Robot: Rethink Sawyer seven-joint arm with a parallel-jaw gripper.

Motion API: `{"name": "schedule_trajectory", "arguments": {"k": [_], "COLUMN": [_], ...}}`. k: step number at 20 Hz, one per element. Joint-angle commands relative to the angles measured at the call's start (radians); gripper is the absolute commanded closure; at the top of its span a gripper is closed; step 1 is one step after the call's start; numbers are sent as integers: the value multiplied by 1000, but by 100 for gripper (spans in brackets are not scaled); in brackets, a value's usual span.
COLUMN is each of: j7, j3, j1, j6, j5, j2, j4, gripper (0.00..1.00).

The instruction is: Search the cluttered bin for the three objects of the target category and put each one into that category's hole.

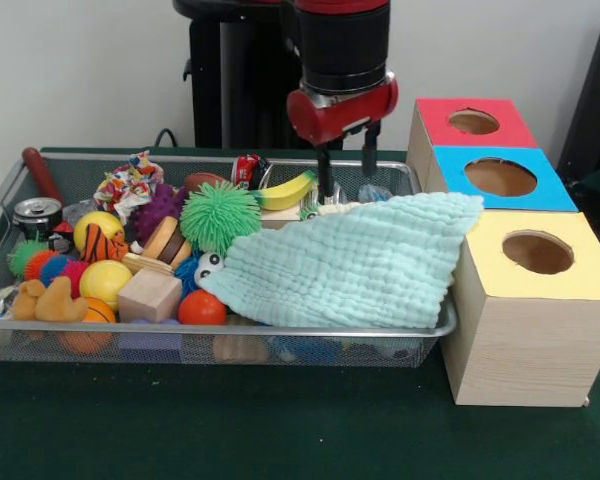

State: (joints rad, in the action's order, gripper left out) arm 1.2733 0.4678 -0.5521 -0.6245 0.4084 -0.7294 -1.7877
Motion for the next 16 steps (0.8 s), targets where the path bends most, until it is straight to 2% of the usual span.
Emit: {"name": "schedule_trajectory", "arguments": {"k": [1,9,16], "j7": [-171,-278,-316], "j3": [-6,16,0], "j1": [-95,-162,-156], "j6": [-129,-205,-338], "j5": [106,205,299], "j2": [53,118,176], "j4": [106,197,304], "gripper": [0,0,0]}}
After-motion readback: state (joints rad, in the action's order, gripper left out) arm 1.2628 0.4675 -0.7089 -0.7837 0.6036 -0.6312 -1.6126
